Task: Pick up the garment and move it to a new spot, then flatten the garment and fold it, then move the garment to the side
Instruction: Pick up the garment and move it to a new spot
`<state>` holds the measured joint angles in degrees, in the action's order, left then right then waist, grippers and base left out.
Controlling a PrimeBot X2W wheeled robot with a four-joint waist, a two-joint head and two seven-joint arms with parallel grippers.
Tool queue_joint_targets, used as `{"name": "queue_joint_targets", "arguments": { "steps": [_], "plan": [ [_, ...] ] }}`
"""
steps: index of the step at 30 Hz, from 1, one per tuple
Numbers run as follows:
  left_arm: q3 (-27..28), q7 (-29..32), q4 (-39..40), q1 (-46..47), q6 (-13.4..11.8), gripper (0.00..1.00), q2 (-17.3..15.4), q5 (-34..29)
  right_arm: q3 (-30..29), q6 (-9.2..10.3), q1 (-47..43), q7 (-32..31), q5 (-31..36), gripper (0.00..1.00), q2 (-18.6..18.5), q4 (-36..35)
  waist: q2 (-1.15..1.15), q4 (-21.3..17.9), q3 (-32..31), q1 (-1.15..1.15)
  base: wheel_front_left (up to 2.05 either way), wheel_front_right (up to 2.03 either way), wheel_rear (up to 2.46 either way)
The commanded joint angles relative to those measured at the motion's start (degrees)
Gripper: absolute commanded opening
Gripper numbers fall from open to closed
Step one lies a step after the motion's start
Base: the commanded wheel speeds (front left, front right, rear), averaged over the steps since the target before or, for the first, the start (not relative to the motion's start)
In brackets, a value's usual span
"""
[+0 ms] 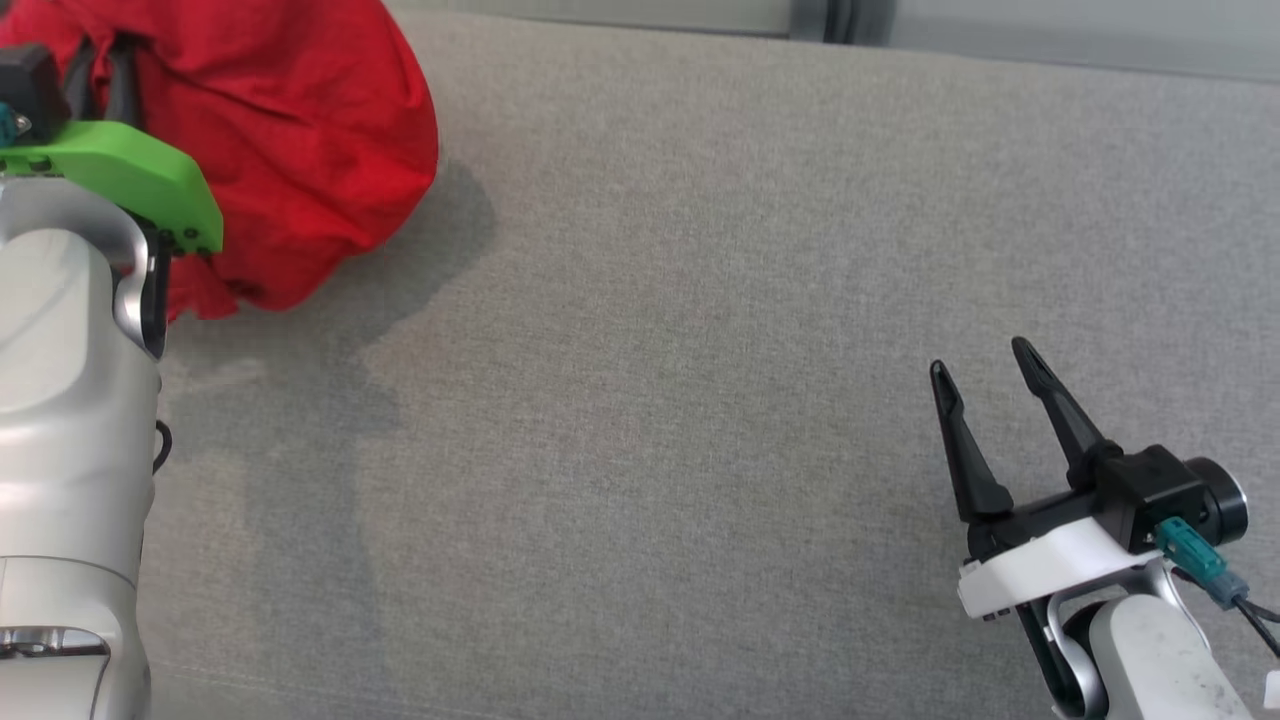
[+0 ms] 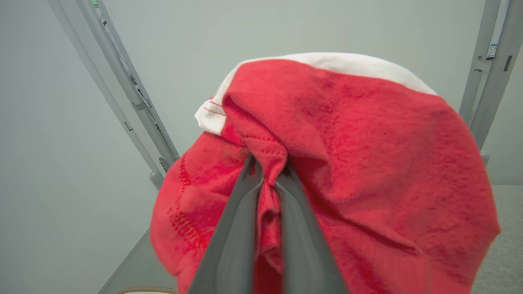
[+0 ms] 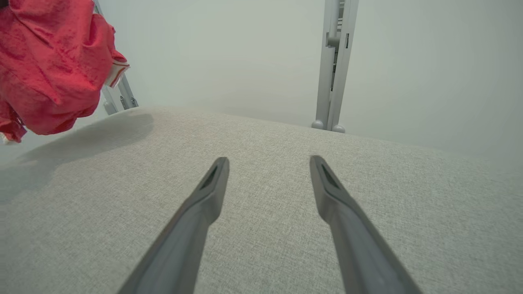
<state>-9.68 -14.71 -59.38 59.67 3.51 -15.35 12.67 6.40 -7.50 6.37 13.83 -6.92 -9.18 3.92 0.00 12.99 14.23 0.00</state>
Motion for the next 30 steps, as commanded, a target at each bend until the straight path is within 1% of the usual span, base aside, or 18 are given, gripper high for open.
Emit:
{"name": "queue_joint_targets", "arguments": {
  "steps": [1, 11, 16, 20, 26, 30],
  "plan": [
    [0.1, -0.4, 1.6, 0.3, -0.7, 0.00, -0.2, -0.4, -0.2, 0.02, -1.0, 0.5, -0.2, 1.00, 0.5, 0.4, 0.00, 1.0, -4.1, 0.00, 0.00, 0.00, 0.00],
    [-1.2, -0.4, 10.6, -3.1, -1.1, 0.00, 0.1, -0.7, -1.1, 0.02, -3.4, 1.2, -0.1, 1.00, 2.7, 1.7, 0.00, 0.6, -9.0, 0.00, 0.00, 0.00, 0.00],
    [-2.4, 1.0, 14.4, -5.7, 0.6, 0.00, 1.9, 0.6, -1.5, 0.02, -4.4, 1.4, 0.1, 1.00, 3.3, 1.5, 0.00, 0.0, -10.0, 0.00, 0.00, 0.00, 0.00],
    [-4.7, 2.9, 18.4, -8.2, 1.8, 0.00, 4.1, 1.3, -2.3, 0.02, -4.8, 1.4, 0.4, 1.00, 3.5, 1.2, 0.00, -0.9, -10.5, 0.00, 0.00, 0.00, 0.00],
    [-8.6, 6.1, 24.4, -12.4, 2.9, 0.00, 7.5, 2.7, -2.9, 0.02, -4.9, 1.4, 0.7, 1.00, 3.6, 0.9, 0.00, -4.4, -11.4, 0.00, 0.00, 0.00, 0.00],
    [-12.4, 8.5, 28.2, -15.5, 3.4, 0.00, 9.4, 3.8, -3.7, 0.02, -5.1, 1.4, 0.9, 1.00, 3.7, 0.6, 0.00, -8.1, -11.6, 0.00, 0.00, 0.00, 0.00]
  ]
}}
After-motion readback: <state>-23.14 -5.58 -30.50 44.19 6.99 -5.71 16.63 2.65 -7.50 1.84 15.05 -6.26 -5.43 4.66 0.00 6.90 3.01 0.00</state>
